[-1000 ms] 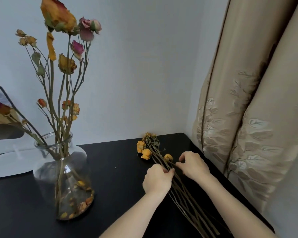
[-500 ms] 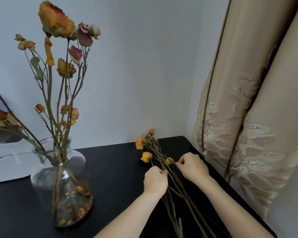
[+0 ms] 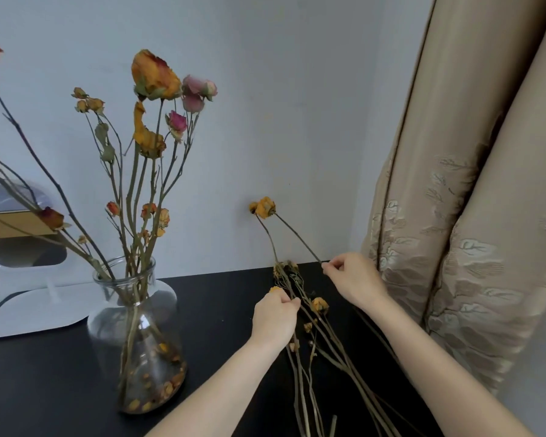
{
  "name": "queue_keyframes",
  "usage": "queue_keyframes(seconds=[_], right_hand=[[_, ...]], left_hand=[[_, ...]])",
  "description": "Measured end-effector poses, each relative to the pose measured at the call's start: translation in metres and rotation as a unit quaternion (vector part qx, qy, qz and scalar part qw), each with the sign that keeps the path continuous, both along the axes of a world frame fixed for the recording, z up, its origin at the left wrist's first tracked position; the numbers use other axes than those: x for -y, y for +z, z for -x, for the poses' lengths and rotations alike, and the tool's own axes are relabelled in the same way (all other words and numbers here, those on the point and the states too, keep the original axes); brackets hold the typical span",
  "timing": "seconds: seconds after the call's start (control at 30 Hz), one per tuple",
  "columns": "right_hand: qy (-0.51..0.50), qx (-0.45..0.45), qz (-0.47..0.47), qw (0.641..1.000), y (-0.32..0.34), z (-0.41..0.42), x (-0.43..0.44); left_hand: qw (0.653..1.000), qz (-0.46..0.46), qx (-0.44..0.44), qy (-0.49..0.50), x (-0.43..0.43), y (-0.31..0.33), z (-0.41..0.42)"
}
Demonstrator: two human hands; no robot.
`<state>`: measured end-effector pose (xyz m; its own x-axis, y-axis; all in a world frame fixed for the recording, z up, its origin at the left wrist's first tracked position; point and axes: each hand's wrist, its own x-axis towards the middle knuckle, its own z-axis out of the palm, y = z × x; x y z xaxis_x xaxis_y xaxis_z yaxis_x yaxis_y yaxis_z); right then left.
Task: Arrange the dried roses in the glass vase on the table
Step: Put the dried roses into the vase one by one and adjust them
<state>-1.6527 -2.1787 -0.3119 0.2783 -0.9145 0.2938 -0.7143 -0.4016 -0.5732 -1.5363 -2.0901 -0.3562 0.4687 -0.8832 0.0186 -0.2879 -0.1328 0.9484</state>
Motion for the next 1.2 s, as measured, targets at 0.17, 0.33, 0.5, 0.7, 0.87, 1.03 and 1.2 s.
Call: queue_keyframes(seconds=[0.17,0.33,0.5,0.7,0.87,1.03,1.2], right_hand=[[0.033,0.063,0.019,0.997,0.019,-0.010,-0.012],[0.073,0.245,0.026,0.966,0.054,-0.014,-0.033],[0.100,0.400,-0.001,0.911,0.081,-0.020,-0.063],[0.153,0.440,-0.020,0.885,0.100,-0.032,-0.105],[0.193,0.422,0.004,0.886,0.114,-0.047,-0.133],[0.204,0.426,0.024,0.881,0.126,-0.064,-0.147],[0.221,0.436,0.037,0.872,0.142,-0.077,-0.158]], left_hand=[[0.999,0.037,0.011,0.008,-0.016,0.014,-0.012],[0.979,0.099,0.174,0.040,-0.049,0.038,-0.019],[0.954,0.160,0.249,0.044,-0.098,0.052,-0.022],[0.927,0.223,0.300,0.031,-0.166,0.070,-0.029],[0.905,0.294,0.302,0.051,-0.204,0.096,-0.038],[0.886,0.332,0.312,0.087,-0.209,0.136,-0.053],[0.882,0.339,0.306,0.119,-0.200,0.172,-0.071]])
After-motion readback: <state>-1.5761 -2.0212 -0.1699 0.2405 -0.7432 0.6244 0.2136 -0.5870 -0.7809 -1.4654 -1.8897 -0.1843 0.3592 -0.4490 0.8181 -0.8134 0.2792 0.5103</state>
